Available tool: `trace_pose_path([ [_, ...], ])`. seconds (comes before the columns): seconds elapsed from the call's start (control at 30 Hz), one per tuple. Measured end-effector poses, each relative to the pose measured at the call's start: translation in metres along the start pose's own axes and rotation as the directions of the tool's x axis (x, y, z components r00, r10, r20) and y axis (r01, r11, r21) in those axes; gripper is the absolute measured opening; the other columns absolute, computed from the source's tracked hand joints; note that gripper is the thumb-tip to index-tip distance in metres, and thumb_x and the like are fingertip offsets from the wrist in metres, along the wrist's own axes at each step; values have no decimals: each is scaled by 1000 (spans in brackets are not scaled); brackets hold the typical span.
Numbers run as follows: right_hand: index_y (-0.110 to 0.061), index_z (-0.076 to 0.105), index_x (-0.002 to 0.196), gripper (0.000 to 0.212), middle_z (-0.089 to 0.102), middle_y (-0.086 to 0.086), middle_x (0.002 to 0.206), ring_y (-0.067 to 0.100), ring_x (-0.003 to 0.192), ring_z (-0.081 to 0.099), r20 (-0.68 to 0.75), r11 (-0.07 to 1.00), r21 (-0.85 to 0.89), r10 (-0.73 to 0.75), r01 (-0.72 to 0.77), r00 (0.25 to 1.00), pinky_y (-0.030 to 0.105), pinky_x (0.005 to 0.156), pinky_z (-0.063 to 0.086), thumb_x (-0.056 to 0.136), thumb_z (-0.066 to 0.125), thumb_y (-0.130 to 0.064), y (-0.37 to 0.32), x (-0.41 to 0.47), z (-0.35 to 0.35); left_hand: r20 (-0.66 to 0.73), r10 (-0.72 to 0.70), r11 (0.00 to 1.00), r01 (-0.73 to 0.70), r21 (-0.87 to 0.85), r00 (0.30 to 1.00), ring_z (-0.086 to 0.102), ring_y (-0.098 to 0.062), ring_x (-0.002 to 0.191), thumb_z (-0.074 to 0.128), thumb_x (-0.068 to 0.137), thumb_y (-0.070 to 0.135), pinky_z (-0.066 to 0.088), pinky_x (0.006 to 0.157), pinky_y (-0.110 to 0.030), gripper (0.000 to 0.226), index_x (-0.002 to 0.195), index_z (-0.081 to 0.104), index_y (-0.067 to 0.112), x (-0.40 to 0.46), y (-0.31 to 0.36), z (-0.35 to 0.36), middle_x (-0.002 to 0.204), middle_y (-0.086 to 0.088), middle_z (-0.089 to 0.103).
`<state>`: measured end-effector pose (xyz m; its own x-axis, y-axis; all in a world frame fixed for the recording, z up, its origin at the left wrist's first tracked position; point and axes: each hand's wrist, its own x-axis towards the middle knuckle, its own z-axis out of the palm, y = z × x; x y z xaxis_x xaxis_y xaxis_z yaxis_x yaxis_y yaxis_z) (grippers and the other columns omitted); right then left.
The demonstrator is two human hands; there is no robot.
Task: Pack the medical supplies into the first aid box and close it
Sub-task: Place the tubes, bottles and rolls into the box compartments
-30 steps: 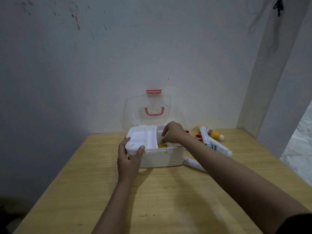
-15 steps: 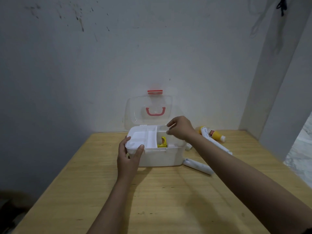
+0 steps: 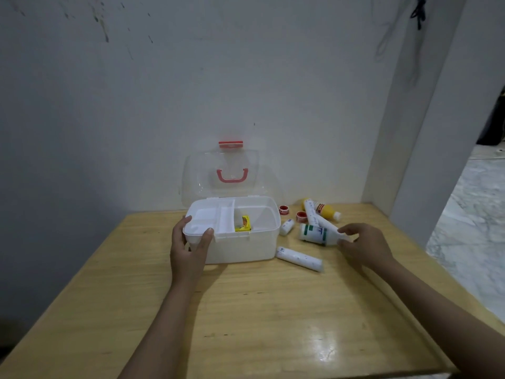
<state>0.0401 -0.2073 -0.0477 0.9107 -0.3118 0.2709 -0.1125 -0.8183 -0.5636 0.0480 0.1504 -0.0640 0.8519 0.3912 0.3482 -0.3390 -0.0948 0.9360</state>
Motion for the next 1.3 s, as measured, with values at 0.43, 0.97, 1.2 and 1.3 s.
trace_pose_path([
  [0.43,-16,74,91,16,70,4,93,17,76,66,-82,885,461,117,-66,990,26,65,51,75,76,-13,2,-16,6,8,-5,1000,5,-2,1000,49,-13,114,69,82,24,44,71,-13,54,130,46,25,0,1,0,132,6,49],
  [0.97,-15,71,98,22,71,2,98,17,73,72,-21,774,576,-309,264,951,29,61,61,77,75,-10,-126,-13,-37,5,-1,1000,1,-22,1000,50,-10,113,71,80,23,43,70,-8,52,127,48,25,0,1,0,128,7,51],
  [1.2,-14,73,100,27,71,-1,103,12,73,67,154,856,410,-406,315,901,21,64,54,74,78,-14,-169,8,-4,18,-15,1000,15,-13,1000,50,-11,115,72,79,24,45,81,-18,52,125,49,27,0,3,-2,131,7,51],
  [1.3,-13,74,99,27,71,0,104,-1,72,59,203,866,375,-426,332,882,17,69,48,72,80,-14,-178,10,14,22,-12,1000,12,-3,1000,50,-12,115,72,79,25,46,79,-18,52,125,49,27,0,3,-3,129,8,50],
])
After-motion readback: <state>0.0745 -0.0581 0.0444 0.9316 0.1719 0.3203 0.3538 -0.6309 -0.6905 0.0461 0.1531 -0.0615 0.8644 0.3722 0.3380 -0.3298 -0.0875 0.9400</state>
